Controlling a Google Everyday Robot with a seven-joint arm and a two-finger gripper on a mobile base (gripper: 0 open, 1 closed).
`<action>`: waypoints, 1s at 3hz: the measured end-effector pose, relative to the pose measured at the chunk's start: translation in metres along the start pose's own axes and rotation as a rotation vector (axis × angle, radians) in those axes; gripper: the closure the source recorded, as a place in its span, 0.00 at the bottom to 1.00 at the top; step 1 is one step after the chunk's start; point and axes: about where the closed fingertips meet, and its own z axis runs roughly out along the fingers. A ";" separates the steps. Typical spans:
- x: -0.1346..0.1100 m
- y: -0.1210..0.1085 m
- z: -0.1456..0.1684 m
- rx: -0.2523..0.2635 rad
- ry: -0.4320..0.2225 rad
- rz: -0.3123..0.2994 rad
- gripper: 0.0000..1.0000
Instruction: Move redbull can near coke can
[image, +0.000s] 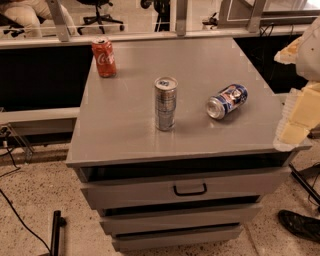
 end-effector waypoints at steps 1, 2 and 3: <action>-0.008 -0.006 0.002 -0.004 -0.041 -0.005 0.00; -0.040 -0.026 0.012 -0.016 -0.162 -0.033 0.00; -0.081 -0.050 0.039 -0.035 -0.250 -0.088 0.00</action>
Offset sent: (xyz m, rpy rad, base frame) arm 0.0419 0.0345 0.0068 0.2080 -0.0263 0.0948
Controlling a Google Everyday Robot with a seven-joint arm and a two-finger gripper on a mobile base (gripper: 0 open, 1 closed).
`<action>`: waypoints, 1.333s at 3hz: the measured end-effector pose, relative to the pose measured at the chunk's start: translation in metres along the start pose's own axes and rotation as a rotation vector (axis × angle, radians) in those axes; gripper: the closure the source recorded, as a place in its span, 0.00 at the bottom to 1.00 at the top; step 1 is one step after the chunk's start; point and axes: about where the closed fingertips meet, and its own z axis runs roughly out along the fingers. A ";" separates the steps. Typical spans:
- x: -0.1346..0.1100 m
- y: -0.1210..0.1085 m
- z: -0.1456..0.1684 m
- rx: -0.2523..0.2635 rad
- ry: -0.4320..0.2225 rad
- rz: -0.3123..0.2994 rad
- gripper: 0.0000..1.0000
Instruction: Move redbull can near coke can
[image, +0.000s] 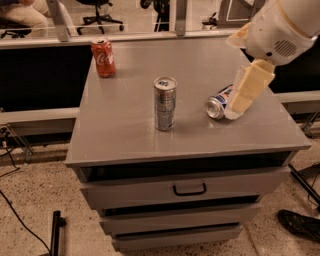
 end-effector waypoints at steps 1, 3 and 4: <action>-0.021 -0.027 0.040 -0.020 -0.089 -0.031 0.00; -0.055 -0.062 0.106 -0.082 -0.230 -0.017 0.00; -0.058 -0.057 0.109 -0.093 -0.238 -0.022 0.00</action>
Offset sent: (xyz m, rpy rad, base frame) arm 0.1166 0.0896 -0.0581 0.2199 -0.0091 0.1527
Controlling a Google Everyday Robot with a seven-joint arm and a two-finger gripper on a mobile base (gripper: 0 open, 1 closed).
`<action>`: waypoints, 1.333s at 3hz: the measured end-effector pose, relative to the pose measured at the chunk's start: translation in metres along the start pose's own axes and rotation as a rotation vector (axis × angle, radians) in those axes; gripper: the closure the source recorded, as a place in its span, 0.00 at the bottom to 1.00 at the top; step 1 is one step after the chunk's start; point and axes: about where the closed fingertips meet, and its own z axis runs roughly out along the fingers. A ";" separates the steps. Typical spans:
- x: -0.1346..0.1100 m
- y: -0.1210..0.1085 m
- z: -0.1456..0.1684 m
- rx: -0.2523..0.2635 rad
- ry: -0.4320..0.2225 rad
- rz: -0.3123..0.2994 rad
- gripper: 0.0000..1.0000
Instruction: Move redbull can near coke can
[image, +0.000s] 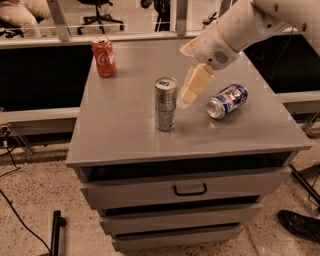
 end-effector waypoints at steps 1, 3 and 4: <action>-0.016 0.019 0.005 -0.036 -0.041 -0.011 0.00; -0.049 0.055 0.001 -0.088 -0.089 -0.041 0.09; -0.050 0.056 0.004 -0.092 -0.090 -0.044 0.00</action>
Offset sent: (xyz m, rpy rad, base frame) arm -0.0947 0.0666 0.0375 0.1093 0.0449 0.1558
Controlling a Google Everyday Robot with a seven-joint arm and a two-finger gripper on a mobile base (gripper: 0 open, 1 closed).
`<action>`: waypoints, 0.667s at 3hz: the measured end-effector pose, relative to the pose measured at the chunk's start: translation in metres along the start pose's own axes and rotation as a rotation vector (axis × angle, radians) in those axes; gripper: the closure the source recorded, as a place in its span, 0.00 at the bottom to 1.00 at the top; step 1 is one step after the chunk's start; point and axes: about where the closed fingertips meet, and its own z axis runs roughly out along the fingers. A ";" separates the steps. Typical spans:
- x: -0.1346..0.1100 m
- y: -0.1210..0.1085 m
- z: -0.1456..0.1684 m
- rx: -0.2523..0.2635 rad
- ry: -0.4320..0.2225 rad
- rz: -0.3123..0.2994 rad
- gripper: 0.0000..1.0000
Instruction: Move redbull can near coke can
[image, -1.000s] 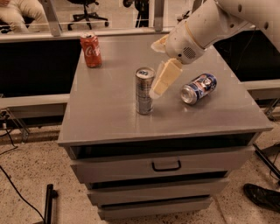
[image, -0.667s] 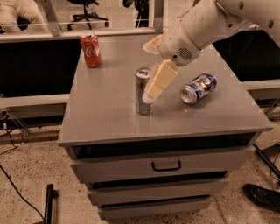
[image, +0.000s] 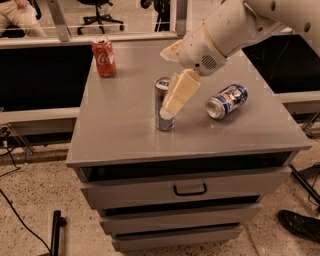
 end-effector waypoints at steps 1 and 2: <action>0.019 -0.010 0.008 -0.008 -0.009 0.018 0.00; 0.021 -0.010 0.009 -0.010 -0.010 0.020 0.00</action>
Offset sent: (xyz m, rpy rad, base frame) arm 0.0237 -0.0200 -0.0309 0.0200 0.0364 -0.0170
